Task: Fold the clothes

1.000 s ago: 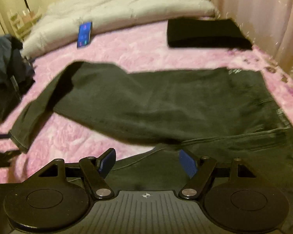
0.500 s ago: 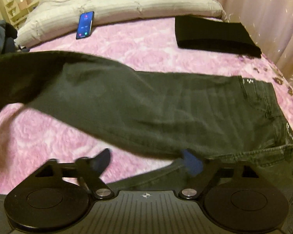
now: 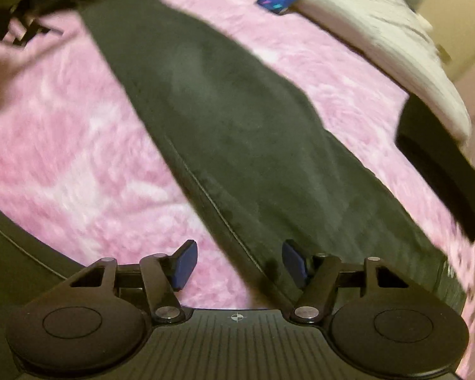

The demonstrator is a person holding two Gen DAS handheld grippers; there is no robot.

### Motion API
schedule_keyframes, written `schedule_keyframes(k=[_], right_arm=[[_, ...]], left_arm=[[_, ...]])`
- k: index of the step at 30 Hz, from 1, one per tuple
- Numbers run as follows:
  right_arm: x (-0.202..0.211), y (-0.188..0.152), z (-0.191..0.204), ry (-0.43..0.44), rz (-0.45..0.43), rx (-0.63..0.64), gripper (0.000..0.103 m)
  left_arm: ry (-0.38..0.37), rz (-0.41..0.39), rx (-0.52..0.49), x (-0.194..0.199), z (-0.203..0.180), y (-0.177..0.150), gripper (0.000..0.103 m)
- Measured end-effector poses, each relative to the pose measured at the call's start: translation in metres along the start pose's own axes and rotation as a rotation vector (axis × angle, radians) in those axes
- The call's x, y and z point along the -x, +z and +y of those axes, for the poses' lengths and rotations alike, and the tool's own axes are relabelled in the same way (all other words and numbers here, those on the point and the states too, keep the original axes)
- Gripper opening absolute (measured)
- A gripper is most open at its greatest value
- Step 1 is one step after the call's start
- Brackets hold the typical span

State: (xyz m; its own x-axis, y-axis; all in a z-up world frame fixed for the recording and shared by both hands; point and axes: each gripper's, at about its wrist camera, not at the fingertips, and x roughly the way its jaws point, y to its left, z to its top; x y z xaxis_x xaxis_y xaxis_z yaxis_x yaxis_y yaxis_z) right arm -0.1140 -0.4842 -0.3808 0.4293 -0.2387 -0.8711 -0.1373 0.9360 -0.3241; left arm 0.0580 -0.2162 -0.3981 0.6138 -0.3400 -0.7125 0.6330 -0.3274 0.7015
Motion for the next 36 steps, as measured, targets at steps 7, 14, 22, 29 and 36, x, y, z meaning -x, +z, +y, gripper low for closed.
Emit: schedule_keyframes(k=[7, 14, 22, 29, 36], right_arm=[[-0.030, -0.004, 0.012, -0.069, -0.018, 0.208, 0.052], [0.009, 0.000, 0.002, -0.070, -0.048, 0.204, 0.002], [0.036, -0.012, 0.015, -0.020, -0.054, 0.169, 0.002], [0.065, -0.052, -0.007, 0.001, -0.045, -0.218, 0.069], [0.151, -0.207, -0.104, -0.169, -0.015, -1.022, 0.069]], left_arm=[[0.067, 0.000, -0.081, -0.055, 0.004, -0.017, 0.029], [0.062, 0.032, 0.011, -0.040, 0.035, -0.020, 0.005], [-0.030, 0.086, 0.090, 0.071, 0.008, -0.025, 0.006], [-0.168, 0.195, 0.139, 0.075, -0.041, -0.025, 0.012], [-0.181, 0.180, 0.368, 0.129, -0.014, 0.022, 0.020]])
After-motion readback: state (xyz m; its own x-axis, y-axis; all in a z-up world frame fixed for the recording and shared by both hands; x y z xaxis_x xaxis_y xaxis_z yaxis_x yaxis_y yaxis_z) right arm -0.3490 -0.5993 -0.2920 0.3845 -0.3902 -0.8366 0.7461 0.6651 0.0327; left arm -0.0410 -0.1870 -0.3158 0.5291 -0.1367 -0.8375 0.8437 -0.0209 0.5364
